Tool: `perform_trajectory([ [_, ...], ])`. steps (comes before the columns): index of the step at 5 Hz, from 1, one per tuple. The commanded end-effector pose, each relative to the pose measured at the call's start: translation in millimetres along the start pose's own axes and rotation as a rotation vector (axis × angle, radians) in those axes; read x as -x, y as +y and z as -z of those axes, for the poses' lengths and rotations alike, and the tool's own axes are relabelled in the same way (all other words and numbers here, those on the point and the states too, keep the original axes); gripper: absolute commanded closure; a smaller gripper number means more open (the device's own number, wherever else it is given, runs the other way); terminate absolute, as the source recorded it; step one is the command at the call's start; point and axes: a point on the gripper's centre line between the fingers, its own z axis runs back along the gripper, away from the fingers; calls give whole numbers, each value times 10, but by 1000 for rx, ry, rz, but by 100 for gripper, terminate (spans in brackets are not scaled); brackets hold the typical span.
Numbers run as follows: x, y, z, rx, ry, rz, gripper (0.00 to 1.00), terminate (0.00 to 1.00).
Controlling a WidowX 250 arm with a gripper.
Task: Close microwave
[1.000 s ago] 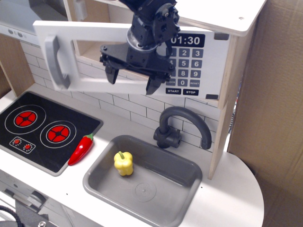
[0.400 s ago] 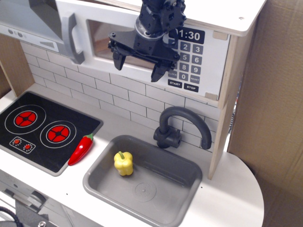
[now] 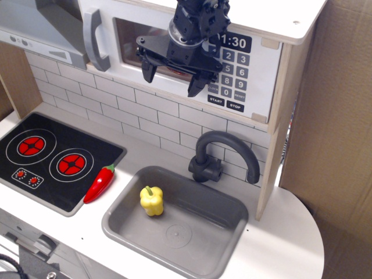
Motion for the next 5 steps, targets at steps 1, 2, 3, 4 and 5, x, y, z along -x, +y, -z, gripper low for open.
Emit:
perform_trajectory([
  [1, -213, -10, -67, 5, -199, -81, 0, 0],
  [2, -190, -45, -88, 11, -162, -63, 0, 0],
  [3, 80, -167, -301, 21, 79, -75, 0, 0],
  [4, 556, -361, -445, 36, 218, -110, 0, 0],
  [5, 811, -451, -406, 90, 273, -135, 0, 0],
])
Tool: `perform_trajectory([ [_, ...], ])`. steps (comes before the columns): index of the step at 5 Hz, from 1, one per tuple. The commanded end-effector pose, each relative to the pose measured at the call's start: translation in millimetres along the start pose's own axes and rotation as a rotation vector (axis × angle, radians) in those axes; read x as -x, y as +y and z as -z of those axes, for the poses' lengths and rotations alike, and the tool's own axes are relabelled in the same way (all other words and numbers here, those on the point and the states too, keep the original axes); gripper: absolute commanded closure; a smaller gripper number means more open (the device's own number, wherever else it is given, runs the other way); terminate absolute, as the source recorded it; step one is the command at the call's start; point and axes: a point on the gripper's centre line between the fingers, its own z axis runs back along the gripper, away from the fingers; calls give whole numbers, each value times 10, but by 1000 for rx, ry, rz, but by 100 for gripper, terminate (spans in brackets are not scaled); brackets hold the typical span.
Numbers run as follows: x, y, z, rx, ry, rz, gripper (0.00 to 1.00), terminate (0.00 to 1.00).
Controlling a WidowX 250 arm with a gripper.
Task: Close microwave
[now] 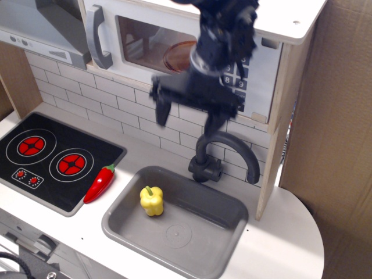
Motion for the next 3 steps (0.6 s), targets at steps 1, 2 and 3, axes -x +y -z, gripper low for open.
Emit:
perform_trajectory([
  [1, 218, -111, 54, 189, 61, 20, 0, 0],
  [2, 218, -111, 54, 189, 61, 20, 0, 0],
  [3, 218, -111, 54, 189, 61, 20, 0, 100],
])
